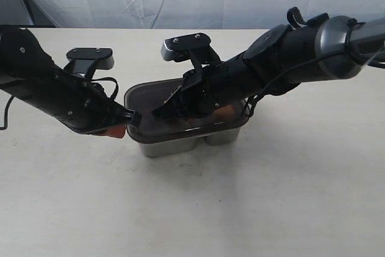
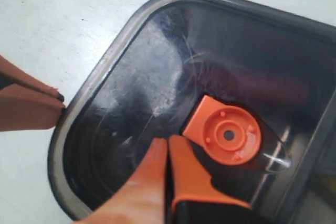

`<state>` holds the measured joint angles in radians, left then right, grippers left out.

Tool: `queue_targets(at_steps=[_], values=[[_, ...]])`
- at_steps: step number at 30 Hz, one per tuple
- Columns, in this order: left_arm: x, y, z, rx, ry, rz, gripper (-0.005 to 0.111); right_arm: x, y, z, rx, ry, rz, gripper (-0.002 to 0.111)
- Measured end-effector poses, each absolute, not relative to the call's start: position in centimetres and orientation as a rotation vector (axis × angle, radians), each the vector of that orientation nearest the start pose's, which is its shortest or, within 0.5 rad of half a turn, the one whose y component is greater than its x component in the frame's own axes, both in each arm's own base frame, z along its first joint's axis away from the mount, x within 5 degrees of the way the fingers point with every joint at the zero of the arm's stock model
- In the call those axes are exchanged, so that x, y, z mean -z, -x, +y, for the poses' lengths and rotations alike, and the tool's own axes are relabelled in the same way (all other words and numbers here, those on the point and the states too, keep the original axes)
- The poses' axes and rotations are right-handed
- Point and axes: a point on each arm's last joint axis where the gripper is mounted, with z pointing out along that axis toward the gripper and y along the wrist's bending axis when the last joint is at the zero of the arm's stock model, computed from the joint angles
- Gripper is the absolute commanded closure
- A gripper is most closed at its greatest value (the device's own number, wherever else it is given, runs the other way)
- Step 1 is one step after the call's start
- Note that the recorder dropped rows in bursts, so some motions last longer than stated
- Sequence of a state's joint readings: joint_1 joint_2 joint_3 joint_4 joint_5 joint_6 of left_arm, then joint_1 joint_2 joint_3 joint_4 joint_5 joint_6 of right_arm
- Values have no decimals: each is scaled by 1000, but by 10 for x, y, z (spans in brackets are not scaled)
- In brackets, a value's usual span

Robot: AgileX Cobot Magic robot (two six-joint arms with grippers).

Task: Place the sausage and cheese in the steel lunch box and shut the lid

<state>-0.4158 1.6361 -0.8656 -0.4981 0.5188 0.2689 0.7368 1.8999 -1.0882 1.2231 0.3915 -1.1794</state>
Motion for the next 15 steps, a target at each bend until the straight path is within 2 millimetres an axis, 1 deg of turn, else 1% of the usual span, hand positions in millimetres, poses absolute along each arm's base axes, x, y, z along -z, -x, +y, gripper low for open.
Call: queue_targets(at_steps=[2,5,9,12,15], values=[[-180,-269,-137,486,-389,2742,106,-169,-265,281,-721,1024,2271,109],[-181,-272,-129,478,-354,2743,106,-183,-269,276,-654,980,2240,109],[-189,-275,-118,464,-317,2718,106,-198,-276,263,-617,908,2242,109],[-198,-278,-114,444,-302,2650,106,-202,-282,250,-609,853,2286,109],[-206,-281,-114,449,-314,2594,106,-200,-286,240,-607,853,2342,109]])
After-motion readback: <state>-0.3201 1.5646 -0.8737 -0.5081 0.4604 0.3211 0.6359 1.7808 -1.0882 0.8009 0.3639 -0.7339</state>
